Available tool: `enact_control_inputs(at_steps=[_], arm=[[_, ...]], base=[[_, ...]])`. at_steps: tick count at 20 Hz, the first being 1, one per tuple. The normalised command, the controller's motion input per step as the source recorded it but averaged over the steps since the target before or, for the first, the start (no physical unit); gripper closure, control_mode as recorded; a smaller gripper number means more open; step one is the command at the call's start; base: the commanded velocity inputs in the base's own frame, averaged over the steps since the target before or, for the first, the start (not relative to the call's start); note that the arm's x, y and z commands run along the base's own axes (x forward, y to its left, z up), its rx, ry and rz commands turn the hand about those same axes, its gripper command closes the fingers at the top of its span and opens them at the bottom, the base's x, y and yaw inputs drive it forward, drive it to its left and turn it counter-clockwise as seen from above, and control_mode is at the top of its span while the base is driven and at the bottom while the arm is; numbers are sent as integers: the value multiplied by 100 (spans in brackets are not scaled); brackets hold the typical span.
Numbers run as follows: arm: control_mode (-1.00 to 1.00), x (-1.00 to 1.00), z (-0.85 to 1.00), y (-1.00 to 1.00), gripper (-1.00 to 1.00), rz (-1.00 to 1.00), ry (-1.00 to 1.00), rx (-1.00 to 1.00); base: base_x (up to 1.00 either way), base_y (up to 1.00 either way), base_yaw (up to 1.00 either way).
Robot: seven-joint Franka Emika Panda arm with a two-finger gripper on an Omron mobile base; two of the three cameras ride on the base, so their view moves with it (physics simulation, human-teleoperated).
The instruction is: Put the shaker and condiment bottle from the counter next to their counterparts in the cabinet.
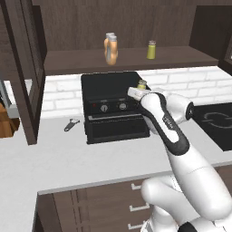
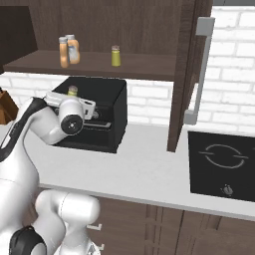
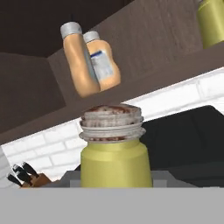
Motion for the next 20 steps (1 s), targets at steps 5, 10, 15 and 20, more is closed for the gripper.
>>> enact_control_inputs(at_steps=[5,10,15,20], arm=[[-100,-35,11,-14,100,-5,0,-1],[-100,-6,27,3,100,-3,-15,-9],[-100,0,63,-10,100,-12,-11,-4],[-100,0,47,-44,100,-15,-1,0]], base=[[0,0,0],[0,0,0],[0,0,0],[0,0,0]])
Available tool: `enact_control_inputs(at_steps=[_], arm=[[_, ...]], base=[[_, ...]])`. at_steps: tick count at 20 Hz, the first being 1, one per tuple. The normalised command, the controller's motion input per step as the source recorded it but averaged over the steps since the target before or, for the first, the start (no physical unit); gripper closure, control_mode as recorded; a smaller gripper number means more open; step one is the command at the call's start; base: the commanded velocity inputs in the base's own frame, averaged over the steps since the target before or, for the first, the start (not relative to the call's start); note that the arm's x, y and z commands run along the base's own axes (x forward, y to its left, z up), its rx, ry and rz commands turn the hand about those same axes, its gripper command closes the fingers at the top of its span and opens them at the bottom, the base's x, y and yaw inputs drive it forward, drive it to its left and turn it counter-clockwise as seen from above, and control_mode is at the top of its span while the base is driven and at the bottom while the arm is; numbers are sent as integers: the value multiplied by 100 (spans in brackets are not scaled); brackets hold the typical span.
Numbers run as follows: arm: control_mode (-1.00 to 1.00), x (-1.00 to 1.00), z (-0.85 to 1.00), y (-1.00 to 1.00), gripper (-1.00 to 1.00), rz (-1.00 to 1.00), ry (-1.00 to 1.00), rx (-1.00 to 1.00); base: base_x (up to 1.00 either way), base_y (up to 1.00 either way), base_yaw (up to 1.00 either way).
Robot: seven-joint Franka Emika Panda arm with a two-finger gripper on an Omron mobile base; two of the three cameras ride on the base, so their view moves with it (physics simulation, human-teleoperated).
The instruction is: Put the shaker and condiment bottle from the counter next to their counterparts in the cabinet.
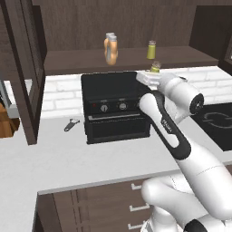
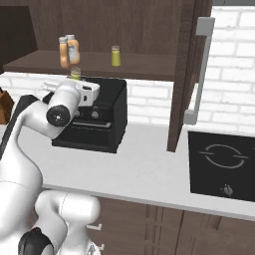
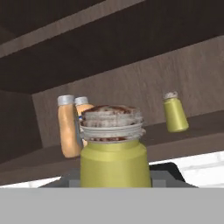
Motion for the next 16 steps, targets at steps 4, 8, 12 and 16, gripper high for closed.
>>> enact_control_inputs(at_steps=[4,8,12,16], arm=[[-100,0,59,-32,100,-15,2,0],[-100,0,54,-28,100,-18,5,0],[-100,0,43,-28,100,-17,7,0],[-100,0,16,-4,100,-7,3,-3]], base=[[0,0,0],[0,0,0],[0,0,0],[0,0,0]])
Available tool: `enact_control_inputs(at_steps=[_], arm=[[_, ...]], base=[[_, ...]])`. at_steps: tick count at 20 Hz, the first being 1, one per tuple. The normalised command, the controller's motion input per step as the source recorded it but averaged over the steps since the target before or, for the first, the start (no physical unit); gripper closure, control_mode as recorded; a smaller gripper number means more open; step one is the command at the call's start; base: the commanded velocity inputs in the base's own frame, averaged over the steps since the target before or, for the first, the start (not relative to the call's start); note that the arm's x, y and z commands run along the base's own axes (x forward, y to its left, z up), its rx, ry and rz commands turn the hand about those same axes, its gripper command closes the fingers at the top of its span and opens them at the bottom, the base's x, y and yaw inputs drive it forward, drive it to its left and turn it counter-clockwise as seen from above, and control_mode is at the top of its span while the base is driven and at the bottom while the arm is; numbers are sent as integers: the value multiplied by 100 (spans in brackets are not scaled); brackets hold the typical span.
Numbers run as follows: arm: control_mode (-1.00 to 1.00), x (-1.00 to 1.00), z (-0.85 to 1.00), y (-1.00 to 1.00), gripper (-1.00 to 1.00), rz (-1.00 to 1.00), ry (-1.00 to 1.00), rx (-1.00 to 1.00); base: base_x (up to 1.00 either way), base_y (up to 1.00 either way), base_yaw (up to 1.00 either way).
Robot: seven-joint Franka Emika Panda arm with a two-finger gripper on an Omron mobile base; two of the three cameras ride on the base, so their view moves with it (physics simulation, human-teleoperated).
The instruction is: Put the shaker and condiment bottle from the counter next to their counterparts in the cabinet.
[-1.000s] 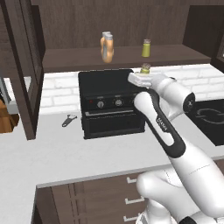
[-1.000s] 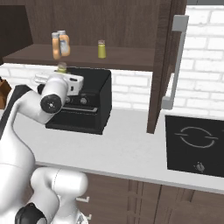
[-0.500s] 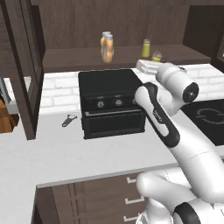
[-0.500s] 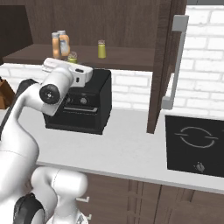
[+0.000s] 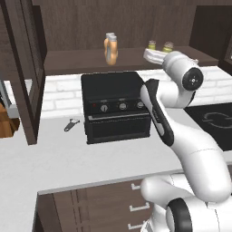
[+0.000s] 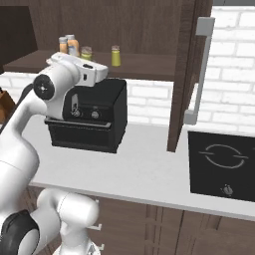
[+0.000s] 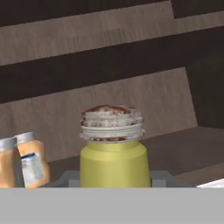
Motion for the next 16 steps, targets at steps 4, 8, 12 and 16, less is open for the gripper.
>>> enact_control_inputs(at_steps=[4,8,12,16], arm=[[-100,32,0,10,100,0,2,-10],[-100,47,9,-19,100,0,7,-2],[-100,36,2,-34,100,0,4,0],[-100,12,0,-30,100,0,1,0]], base=[[0,0,0],[0,0,0],[0,0,0],[0,0,0]])
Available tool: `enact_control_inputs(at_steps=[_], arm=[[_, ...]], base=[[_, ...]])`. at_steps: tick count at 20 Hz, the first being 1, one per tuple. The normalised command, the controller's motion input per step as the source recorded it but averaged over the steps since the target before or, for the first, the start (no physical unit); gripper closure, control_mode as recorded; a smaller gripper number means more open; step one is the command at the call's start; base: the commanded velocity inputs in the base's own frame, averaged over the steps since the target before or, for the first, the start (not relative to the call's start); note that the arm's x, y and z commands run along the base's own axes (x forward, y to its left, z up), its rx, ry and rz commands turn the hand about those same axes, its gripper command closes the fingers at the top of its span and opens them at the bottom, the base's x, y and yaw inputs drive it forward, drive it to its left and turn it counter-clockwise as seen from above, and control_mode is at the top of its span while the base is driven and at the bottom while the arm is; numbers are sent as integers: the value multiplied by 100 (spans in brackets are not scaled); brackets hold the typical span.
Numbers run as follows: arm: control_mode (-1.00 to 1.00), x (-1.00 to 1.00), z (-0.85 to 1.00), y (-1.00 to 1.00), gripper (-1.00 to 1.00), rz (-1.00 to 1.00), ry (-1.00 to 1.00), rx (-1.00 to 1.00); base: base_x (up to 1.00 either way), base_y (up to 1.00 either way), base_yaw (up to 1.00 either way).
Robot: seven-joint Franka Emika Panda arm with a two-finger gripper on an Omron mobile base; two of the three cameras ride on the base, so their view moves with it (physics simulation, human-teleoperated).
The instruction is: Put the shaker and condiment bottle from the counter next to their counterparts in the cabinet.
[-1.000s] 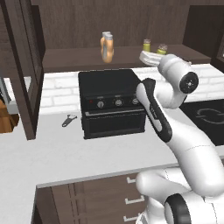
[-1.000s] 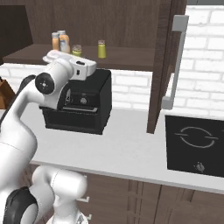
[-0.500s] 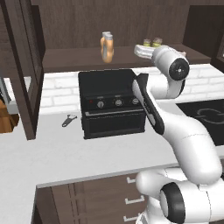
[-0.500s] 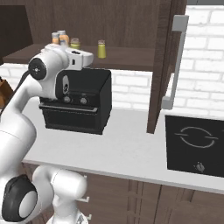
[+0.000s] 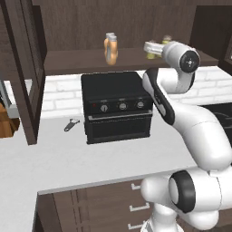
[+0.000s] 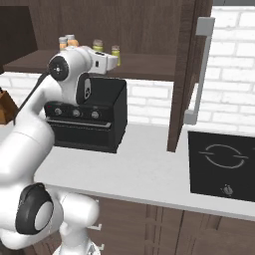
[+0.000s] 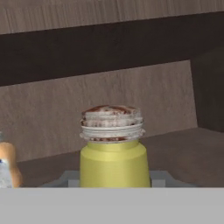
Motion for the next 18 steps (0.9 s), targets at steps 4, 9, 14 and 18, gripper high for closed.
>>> enact_control_inputs(at_steps=[4,9,14,18], arm=[[-100,0,-16,1,100,0,2,-1],[-100,9,-4,-11,100,0,0,0],[-100,23,0,-18,100,0,0,0],[-100,25,-4,-13,100,0,2,0]], base=[[0,0,0],[0,0,0],[0,0,0],[0,0,0]])
